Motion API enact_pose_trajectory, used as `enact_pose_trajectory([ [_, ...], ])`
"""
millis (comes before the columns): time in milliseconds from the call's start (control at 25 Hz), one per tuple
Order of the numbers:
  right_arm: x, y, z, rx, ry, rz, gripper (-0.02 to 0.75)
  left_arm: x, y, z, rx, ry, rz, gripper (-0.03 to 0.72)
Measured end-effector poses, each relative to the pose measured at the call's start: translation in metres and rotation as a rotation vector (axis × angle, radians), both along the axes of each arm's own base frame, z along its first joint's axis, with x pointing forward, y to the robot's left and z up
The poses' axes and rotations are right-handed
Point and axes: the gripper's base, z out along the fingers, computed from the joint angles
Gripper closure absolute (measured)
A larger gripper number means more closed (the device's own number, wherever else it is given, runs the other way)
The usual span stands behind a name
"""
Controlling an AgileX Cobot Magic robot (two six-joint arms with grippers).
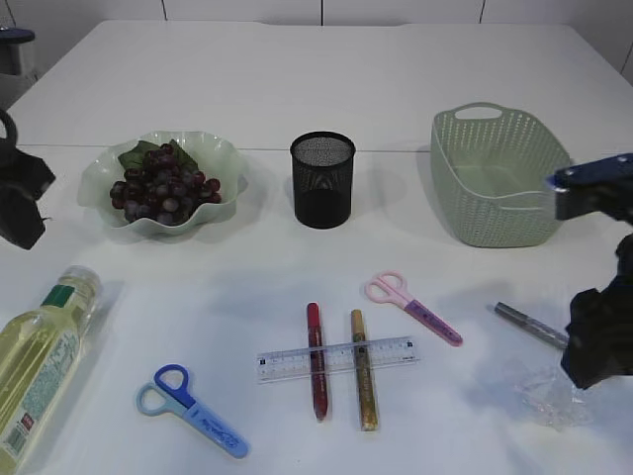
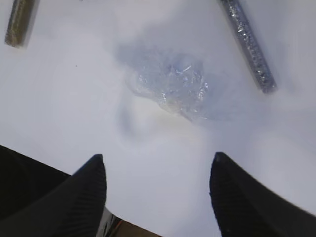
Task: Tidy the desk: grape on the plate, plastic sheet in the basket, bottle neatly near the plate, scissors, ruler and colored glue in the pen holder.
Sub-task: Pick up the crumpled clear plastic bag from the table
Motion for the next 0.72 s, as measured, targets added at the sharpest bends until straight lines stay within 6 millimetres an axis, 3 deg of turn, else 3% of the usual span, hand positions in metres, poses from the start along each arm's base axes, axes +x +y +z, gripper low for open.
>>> enact_pose_trajectory([
  [320,0.032,0.007,-0.051,-0.054,0.087,0.090,0.134,-0.021,0.007,0.006,-0.005,-0.013,-0.003,0.391],
  [720,0.051,0.007,-0.081,-0.111,0.073,0.141,0.125,-0.023,0.007,0.005,-0.004,-0.007,-0.003,0.392],
])
